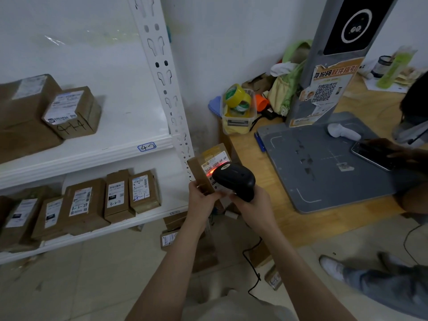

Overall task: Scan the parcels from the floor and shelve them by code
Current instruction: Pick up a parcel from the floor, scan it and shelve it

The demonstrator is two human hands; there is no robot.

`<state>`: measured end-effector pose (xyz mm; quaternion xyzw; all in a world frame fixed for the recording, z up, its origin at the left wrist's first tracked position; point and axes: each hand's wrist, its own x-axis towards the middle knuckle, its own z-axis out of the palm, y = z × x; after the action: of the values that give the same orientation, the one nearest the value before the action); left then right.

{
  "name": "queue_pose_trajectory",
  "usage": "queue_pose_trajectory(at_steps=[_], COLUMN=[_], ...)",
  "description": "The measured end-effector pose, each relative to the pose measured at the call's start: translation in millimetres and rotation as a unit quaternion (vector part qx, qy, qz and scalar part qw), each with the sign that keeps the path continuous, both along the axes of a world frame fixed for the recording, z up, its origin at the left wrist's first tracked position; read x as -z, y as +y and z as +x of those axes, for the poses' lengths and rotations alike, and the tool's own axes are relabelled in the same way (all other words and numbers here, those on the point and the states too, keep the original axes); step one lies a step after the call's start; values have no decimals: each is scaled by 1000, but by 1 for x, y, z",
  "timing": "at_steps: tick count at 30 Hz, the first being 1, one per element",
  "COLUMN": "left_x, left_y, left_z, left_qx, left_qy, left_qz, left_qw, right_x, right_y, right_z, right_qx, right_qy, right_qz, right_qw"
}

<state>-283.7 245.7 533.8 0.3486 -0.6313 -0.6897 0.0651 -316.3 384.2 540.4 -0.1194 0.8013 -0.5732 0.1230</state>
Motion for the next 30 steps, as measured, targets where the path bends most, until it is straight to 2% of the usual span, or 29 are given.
queue_pose_trajectory(at_steps=[6,12,19,24,30], left_x=[2,3,-1,-2,-4], left_y=[4,5,13,15,21], left_z=[1,-1,-1,-2,-4], left_qx=[-58,-76,-70,-73,-67], left_qy=[-7,-10,-9,-13,-19], left_qz=[26,44,35,28,29], left_qw=[998,996,997,997,997], right_x=[21,68,127,152,155], right_y=[20,54,88,102,104], right_z=[-14,-45,-70,-78,-81], right_qx=[73,130,114,130,104], right_qy=[-15,-62,-129,-132,-152], right_qz=[-8,95,237,272,322], right_qw=[997,985,956,944,929])
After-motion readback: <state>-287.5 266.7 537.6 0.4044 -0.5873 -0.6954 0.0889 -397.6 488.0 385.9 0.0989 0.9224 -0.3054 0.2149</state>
